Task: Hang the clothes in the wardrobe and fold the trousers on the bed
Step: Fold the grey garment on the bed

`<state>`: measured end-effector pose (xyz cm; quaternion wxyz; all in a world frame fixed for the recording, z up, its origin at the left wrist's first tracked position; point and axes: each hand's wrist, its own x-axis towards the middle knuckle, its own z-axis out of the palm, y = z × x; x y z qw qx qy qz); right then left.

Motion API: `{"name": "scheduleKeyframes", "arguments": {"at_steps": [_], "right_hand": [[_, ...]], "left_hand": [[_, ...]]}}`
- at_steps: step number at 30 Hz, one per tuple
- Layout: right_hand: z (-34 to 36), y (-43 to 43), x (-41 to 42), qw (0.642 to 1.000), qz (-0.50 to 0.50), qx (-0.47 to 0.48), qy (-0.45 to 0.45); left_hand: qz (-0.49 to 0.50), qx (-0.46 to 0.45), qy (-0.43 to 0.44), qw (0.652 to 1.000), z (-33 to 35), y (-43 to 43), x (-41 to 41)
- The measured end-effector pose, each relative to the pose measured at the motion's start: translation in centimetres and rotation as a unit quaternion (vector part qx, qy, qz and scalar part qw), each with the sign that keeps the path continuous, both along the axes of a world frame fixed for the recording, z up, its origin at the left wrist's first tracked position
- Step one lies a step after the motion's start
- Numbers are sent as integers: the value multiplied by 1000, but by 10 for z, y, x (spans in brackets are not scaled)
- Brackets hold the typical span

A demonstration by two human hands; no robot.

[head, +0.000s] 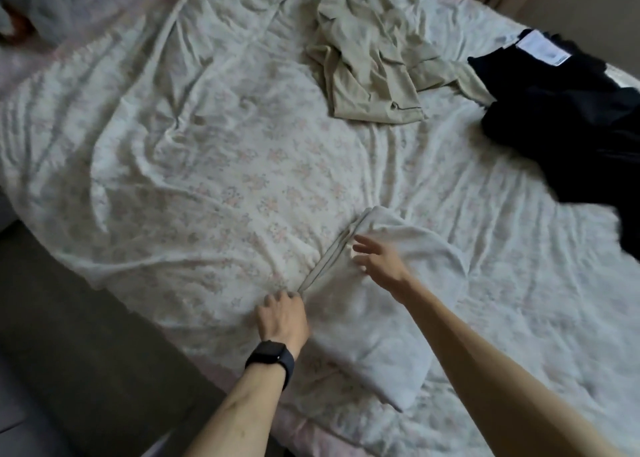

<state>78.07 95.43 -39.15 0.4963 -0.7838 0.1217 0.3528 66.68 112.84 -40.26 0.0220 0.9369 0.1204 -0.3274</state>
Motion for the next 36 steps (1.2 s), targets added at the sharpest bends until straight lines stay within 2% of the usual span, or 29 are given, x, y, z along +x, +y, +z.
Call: {"name": "scheduleKeyframes", "arguments": {"at_steps": [1, 3, 5, 7, 8, 10, 12, 14, 16, 21, 23, 25, 26, 28, 30, 32, 34, 36], "right_hand": [[4, -3, -11, 999, -8, -12, -39], [11, -17, -37, 982, -27, -97, -157], [15, -32, -63, 933, -47, -212, -286], [13, -51, -79, 876, -53, -321, -357], [11, -57, -85, 861, -48, -362, -353], [-1, -71, -101, 864, -32, -409, -293], [-21, -80, -119, 878, 26, -423, -222], [-40, -86, -130, 895, 61, -408, -168], [-53, -93, -130, 908, 60, -385, -151], [-60, -107, -128, 918, 43, -370, -137], [-50, -109, -121, 908, -13, -376, -186], [-45, -115, -97, 900, -60, -378, -209], [-44, -119, -81, 905, -56, -371, -202], [-50, -122, -55, 917, -14, -360, -169], [-64, -126, -44, 919, 13, -366, -148], [-75, -131, -37, 919, 16, -372, -133], [-82, -138, -31, 919, -12, -379, -110], [-84, -135, -42, 917, -50, -385, -86]], "left_hand": [[-13, -1, -19, 1000, 3, -4, 2], [-47, -39, -78, 995, 7, -20, 7], [-88, -114, -142, 979, 11, -39, 12], [-151, -177, -230, 945, 11, -63, 25], [-187, -200, -256, 927, 8, -73, 30], [-285, -216, -220, 908, -4, -93, 40], [-328, -175, -161, 914, -27, -92, 47], [-322, -110, -154, 927, -48, -71, 57], [-321, -63, -165, 930, -61, -52, 70], [-334, -18, -138, 932, -70, -62, 82], [-326, -44, -172, 929, -57, -77, 76], [-348, -116, -234, 900, -45, -99, 81], [-376, -142, -261, 878, -43, -110, 87], [-435, -152, -231, 857, -47, -124, 107], [-440, -112, -175, 873, -62, -118, 130], [-417, -55, -169, 891, -81, -100, 151], [-398, -20, -180, 899, -93, -91, 163], [-382, -26, -172, 907, -96, -91, 159]]}}
